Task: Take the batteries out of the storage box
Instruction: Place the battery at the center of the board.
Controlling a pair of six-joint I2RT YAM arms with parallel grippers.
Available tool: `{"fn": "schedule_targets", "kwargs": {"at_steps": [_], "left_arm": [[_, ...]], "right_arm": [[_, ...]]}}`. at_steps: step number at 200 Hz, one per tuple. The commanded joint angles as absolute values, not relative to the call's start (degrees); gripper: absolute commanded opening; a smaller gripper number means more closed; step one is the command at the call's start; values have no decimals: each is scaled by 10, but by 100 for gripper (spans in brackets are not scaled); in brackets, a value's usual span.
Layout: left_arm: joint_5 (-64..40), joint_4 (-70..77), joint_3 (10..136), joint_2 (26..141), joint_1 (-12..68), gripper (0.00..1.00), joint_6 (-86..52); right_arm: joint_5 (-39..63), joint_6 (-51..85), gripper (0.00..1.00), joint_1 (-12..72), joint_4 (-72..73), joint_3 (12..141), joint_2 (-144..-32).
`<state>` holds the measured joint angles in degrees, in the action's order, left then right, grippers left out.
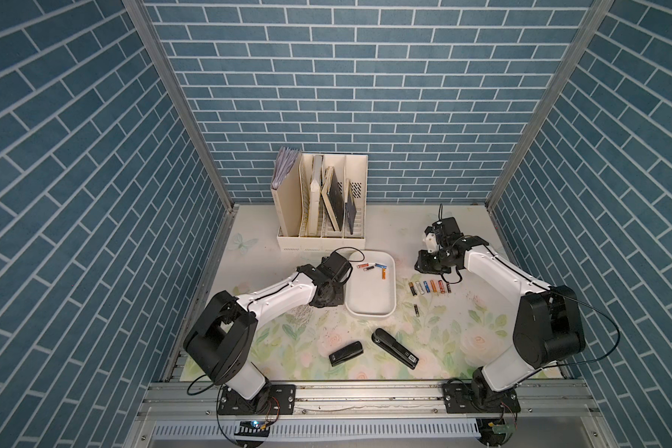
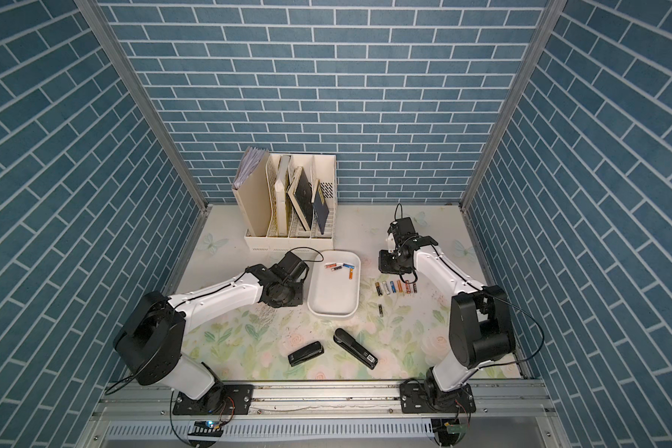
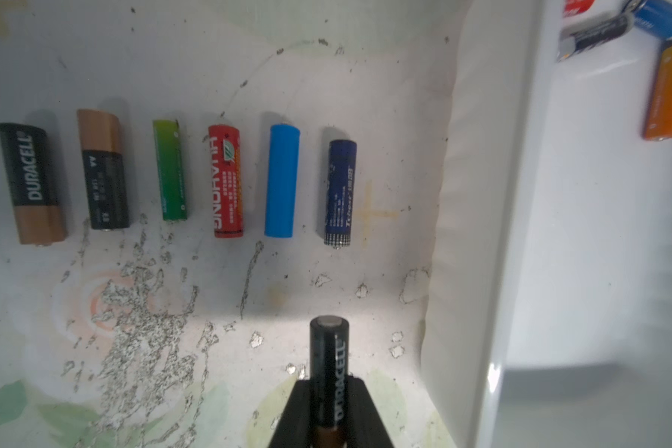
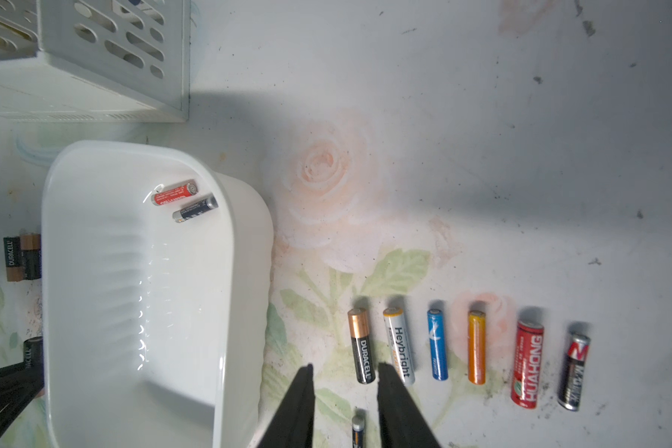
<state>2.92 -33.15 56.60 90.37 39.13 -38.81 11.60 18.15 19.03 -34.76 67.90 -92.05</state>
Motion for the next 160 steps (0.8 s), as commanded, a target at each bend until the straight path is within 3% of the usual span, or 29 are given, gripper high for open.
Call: {"fn": "schedule_targets", "kwargs": {"at_steps": [1, 160], "left_arm": [[17, -309, 555, 906, 393, 18, -395], [2, -283, 530, 950, 407, 18, -409]], "right_arm": [[111, 164, 31, 193, -356, 680, -922], [109, 163, 31, 192, -358, 679, -925]]}}
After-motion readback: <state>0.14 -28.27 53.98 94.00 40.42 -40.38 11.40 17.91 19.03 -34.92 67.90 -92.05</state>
